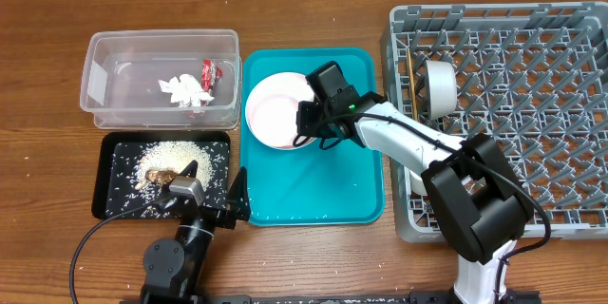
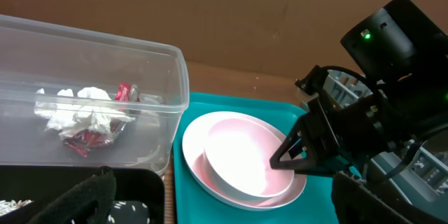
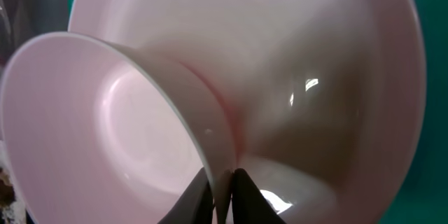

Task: Sort waste into correct bins and load items into the dishwasher
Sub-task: 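Reach right gripper to the pink bowl on the teal tray and grasp its rim, then carry the pink bowl with right gripper to the back of the dish rack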

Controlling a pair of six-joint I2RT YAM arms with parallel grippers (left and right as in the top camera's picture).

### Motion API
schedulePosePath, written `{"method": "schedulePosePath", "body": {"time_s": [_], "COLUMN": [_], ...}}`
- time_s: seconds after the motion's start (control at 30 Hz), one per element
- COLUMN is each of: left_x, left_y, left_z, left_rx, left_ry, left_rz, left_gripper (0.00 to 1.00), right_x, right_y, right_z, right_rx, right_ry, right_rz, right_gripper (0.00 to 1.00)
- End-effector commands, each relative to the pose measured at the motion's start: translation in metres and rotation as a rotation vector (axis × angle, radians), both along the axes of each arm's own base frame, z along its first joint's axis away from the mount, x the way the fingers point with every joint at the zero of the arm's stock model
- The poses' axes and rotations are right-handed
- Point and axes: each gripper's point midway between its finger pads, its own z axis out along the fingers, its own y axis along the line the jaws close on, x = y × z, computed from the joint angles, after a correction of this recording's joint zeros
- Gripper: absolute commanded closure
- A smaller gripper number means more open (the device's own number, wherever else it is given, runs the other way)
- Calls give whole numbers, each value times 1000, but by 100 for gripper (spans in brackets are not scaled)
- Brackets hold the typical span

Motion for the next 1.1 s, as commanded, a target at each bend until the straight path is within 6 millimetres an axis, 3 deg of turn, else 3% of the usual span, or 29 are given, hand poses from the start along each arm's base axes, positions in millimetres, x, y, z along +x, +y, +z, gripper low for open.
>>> {"method": "schedulePosePath", "body": {"time_s": [0.0, 0.17, 0.27, 0.4, 0.5, 0.6, 0.67, 0.8, 0.93, 1.07], "left_x": [-1, -1, -1, -1, -1, -1, -1, -1, -1, -1], "left_y": [-1, -1, -1, -1, -1, -1, -1, -1, -1, -1], "left_z": [1, 1, 0, 0, 0, 0, 0, 0, 0, 0], "left_rx": [-5, -5, -5, -5, -5, -5, -5, -5, -5, -5], "left_ry": [-6, -6, -6, -6, -6, -6, -6, -6, -6, -6], "left_rz": [-9, -9, -9, -9, -9, -9, -9, -9, -9, -9], "left_gripper": [0, 0, 0, 0, 0, 0, 0, 0, 0, 0], "right_x": [16, 18, 14, 5, -14, -34, -42, -43, -40, -33], "right_y": [-4, -24, -56, -145, -223, -282, -313, -361, -405, -428], "right_z": [35, 105, 148, 202, 244, 277, 286, 274, 250, 213], "right_rx": [31, 62, -6, -285, -543, -749, -858, -974, -1071, -1122], "right_ry": [-65, -187, -285, -449, -574, -660, -666, -575, -454, -318], "right_rz": [-19, -16, -74, -320, -589, -800, -888, -993, -1072, -1064], "right_gripper": [94, 96, 96, 96, 96, 96, 96, 96, 96, 96]}}
